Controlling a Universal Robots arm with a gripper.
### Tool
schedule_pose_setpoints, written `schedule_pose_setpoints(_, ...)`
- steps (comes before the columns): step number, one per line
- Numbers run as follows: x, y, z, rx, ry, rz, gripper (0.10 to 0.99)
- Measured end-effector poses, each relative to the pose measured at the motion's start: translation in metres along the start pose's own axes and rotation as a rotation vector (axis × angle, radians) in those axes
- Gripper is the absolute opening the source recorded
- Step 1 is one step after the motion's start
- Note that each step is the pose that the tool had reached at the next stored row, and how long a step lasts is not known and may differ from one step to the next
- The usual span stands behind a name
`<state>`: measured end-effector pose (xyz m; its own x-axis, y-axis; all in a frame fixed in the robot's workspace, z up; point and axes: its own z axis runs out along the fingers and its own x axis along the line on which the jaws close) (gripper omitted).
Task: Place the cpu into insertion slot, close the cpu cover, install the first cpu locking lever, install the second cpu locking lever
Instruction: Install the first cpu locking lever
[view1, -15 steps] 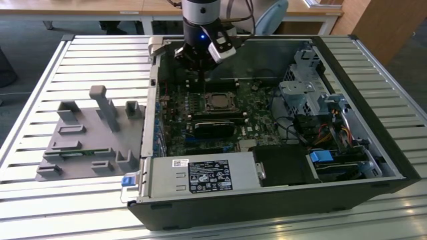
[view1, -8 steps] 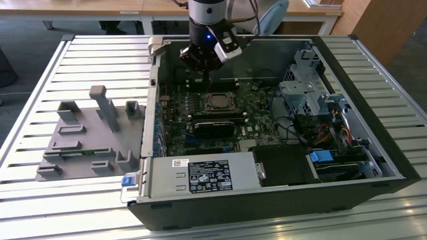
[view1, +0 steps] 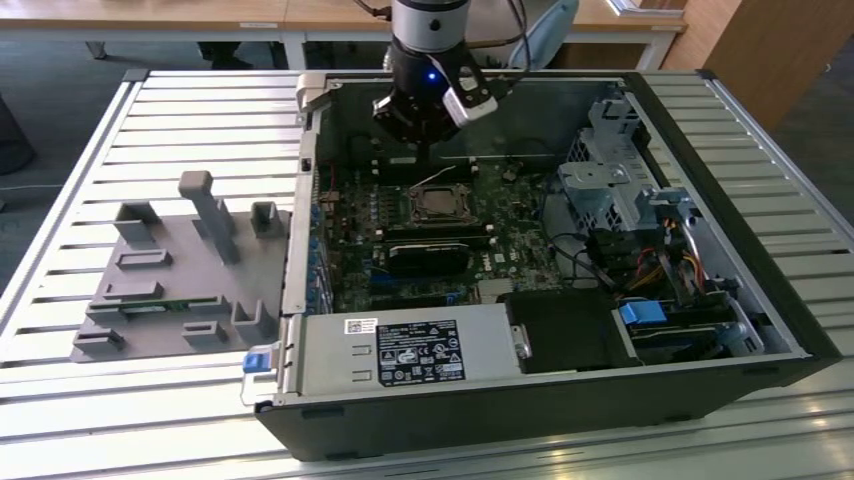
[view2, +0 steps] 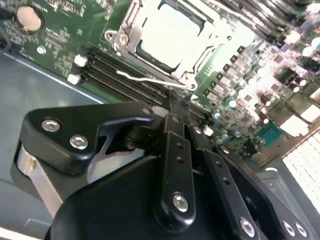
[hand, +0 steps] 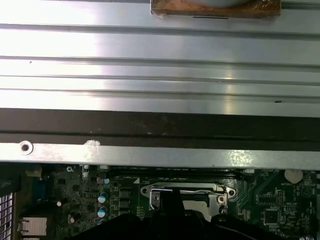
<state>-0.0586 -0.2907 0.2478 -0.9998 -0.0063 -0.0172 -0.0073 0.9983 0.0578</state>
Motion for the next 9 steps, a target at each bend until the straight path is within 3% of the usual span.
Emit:
schedule_pose_setpoints(2, 0.0, -0.0002, 0.0013, -0.016, -0.0002, 0.0, 0.106)
schedule_pose_setpoints(9, -0.0021, -0.0007, 0.0099, -0.019, -0.0007, 0.006, 0.106)
